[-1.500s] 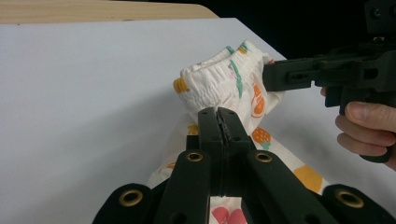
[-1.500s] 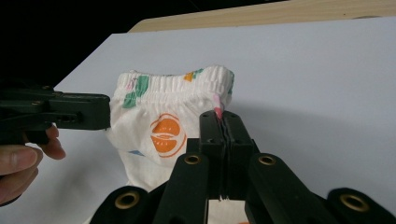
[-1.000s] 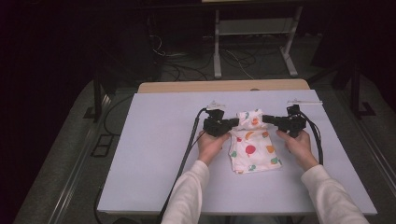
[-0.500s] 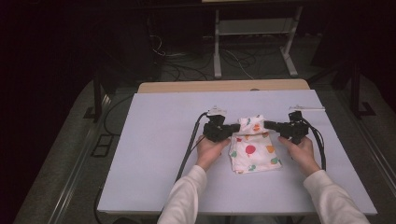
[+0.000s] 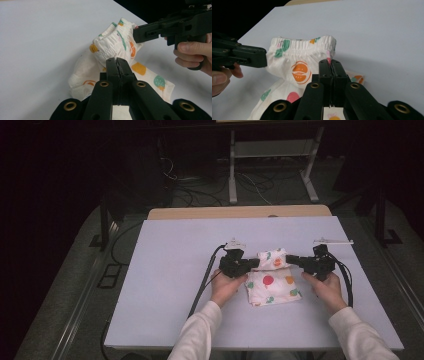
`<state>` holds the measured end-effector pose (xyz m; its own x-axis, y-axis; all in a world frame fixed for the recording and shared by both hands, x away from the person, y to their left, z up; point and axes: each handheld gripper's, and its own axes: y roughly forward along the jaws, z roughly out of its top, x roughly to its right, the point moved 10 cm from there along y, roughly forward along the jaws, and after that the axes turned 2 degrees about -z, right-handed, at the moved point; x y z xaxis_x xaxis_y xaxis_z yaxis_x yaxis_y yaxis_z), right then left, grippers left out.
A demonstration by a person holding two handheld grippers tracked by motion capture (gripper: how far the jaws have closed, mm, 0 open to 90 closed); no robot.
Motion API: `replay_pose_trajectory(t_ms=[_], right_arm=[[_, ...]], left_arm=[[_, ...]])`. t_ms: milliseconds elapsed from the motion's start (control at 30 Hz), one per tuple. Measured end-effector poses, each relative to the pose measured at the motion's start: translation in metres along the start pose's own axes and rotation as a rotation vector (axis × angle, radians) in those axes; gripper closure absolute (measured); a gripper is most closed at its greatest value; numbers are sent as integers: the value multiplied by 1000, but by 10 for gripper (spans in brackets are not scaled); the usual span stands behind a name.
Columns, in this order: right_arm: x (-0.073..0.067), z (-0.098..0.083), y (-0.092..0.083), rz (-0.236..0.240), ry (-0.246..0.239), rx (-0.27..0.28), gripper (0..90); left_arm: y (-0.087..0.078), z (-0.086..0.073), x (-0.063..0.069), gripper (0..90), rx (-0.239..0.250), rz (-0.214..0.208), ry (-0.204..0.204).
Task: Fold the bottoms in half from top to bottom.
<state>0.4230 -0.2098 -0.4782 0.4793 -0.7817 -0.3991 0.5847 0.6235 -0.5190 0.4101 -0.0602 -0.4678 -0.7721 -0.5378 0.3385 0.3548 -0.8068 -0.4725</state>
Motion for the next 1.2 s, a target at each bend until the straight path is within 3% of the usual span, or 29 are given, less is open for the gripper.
replay_pose_trajectory(t_ms=[300, 1200], right_arm=[[-6, -11, -8, -5, -2, -20, 869], [-15, -41, -17, -18, -32, -90, 866]], left_arm=[[-4, -8, 10, 886, -9, -24, 14], [-5, -37, 21, 887, -68, -38, 40]])
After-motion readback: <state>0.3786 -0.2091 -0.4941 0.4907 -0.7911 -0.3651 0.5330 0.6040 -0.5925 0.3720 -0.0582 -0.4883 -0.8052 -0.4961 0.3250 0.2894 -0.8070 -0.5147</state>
